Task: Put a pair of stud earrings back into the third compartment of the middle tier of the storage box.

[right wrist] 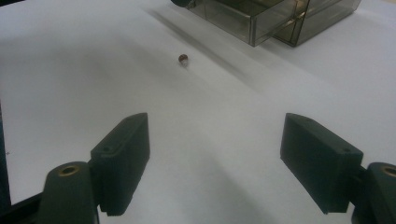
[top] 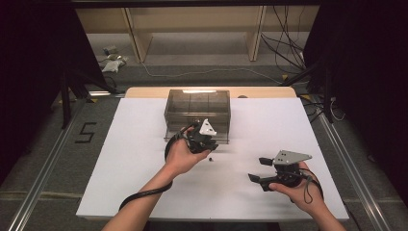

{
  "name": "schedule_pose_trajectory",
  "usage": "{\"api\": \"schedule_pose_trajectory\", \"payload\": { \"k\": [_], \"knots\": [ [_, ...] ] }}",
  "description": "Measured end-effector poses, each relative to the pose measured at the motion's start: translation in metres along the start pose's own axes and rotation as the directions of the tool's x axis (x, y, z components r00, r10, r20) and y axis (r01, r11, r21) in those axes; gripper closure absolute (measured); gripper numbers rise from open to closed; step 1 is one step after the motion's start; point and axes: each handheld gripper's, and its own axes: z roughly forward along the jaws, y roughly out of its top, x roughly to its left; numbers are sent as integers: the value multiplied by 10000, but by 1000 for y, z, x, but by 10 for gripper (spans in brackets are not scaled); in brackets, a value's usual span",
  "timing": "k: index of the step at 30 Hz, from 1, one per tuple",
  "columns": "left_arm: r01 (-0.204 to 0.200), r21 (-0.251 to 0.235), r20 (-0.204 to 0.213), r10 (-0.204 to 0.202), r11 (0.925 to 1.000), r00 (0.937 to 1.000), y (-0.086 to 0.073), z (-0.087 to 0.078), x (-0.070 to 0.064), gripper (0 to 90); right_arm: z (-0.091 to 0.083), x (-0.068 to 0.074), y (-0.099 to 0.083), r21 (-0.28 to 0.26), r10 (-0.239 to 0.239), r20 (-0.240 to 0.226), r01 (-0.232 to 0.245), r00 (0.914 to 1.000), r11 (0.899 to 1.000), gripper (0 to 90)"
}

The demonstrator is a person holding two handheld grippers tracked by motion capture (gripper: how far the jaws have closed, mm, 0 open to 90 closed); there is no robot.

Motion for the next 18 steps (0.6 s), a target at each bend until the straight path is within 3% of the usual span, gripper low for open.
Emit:
{"api": "schedule_pose_trajectory", "payload": {
  "k": [18],
  "knots": [
    [119,-171,-203,-122,9998,9997,12,-2,11,805,0,0,0,31,53,13,-54,10000,10000,246]
  ]
}}
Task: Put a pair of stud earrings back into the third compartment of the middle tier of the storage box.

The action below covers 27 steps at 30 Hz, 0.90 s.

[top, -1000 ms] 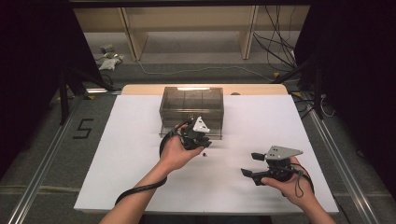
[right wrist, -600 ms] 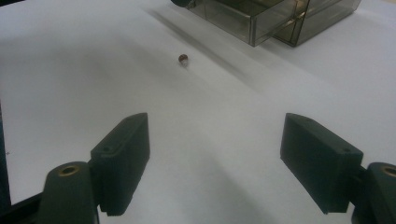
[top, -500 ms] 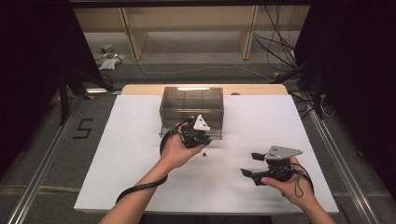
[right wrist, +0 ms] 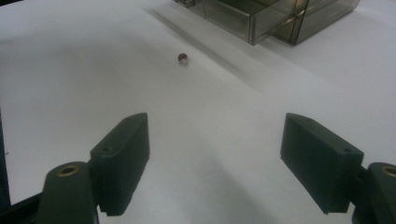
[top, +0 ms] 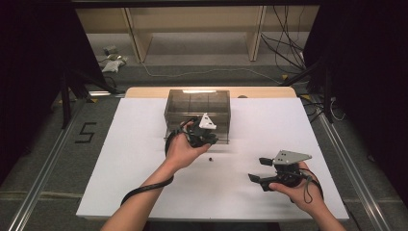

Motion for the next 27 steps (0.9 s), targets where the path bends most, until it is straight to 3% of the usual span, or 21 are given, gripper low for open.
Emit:
{"api": "schedule_pose_trajectory", "payload": {
  "k": [27],
  "knots": [
    [181,8,-375,-181,9998,9991,12,13,16,804,1,0,-1,71,23,-8,-23,10000,10000,243]
  ]
}}
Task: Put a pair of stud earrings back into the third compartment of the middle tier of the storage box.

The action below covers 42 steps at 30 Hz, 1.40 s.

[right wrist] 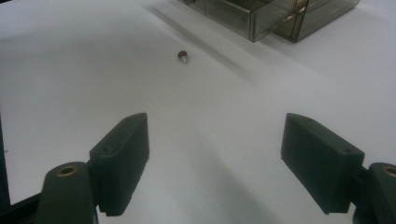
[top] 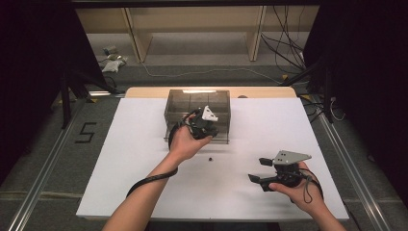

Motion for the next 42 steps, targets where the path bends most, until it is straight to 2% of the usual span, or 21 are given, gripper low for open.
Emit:
{"api": "schedule_pose_trajectory", "payload": {
  "k": [20,29,42],
  "knots": [
    [-145,372,-338,158,9992,9993,-1,15,8,803,0,0,0,3,-6,-9,6,10000,10000,242],
    [-195,418,-432,213,9989,9988,0,18,8,802,0,0,0,10,-9,-9,9,10000,10000,241],
    [-481,615,-549,515,9969,9972,1,25,4,801,0,0,0,9,-17,-17,17,10000,10000,241]
  ]
}}
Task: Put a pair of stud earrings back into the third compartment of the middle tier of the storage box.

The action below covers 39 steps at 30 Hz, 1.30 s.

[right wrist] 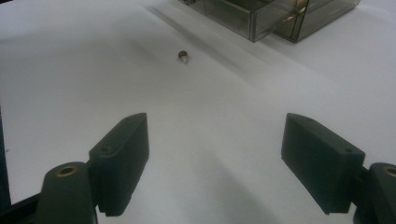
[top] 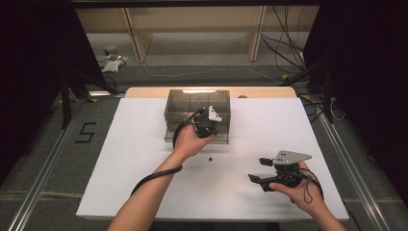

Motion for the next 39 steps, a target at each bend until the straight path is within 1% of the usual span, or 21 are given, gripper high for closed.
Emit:
{"api": "schedule_pose_trajectory", "payload": {
  "k": [4,11,16,18,20,22,25,27,29,30,31,32,34,36,37,38,39],
  "knots": [
    [-82,-28,-93,82,10000,9999,0,2,-2,800,0,0,0,-14,13,3,-13,10000,10000,240],
    [-120,-11,-63,120,9999,9999,0,3,-3,797,0,0,0,-23,-4,-4,4,10000,10000,240],
    [-245,55,-152,246,9997,9996,0,3,-4,787,0,0,0,-20,-11,-13,11,10000,10000,239],
    [-274,8,-197,274,9996,9994,0,3,-4,761,0,0,0,-42,-31,-17,31,10000,10000,240],
    [-409,11,-259,409,9992,9988,0,2,-5,734,0,0,0,-34,6,1,-6,10000,10000,239],
    [-431,-91,-294,428,9990,9987,0,0,-6,706,0,0,0,-32,39,-8,-39,10000,10000,239],
    [-406,-321,-405,393,9987,9984,0,-6,-7,635,0,0,0,-58,24,-11,-24,10000,10000,239],
    [-125,-537,-293,109,9985,9995,-1,-10,-8,576,0,0,0,-35,-19,-11,19,10000,10000,239],
    [108,-652,-153,-119,9978,9998,-4,-14,-9,516,0,1,0,-51,36,-17,-36,10000,10000,239],
    [233,-715,-54,-237,9972,9997,-6,-16,-10,470,0,0,0,-23,-8,-12,8,10000,10000,238],
    [339,-746,41,-336,9966,9994,-7,-18,-11,418,0,0,0,-11,-13,-15,13,10000,10000,238],
    [346,-758,75,-342,9965,9994,-9,-20,-12,385,0,0,0,-1,-26,-15,26,10000,10000,238],
    [529,-848,187,-515,9950,9985,-13,-23,-13,315,0,1,0,-3,-19,-5,19,10000,10000,238],
    [731,-824,356,-704,9939,9969,-18,-27,-15,241,0,0,0,-13,-58,-8,58,10000,10000,238],
    [831,-808,371,-803,9933,9961,-21,-28,-16,201,0,0,0,-4,-36,-3,36,10000,10000,238],
    [815,-727,414,-787,9940,9960,-24,-29,-16,169,0,0,0,-1,-39,-2,39,10000,10000,238],
    [888,-778,427,-856,9930,9954,-28,-30,-17,155,0,1,0,14,-15,-3,15,10000,10000,238]
  ]
}}
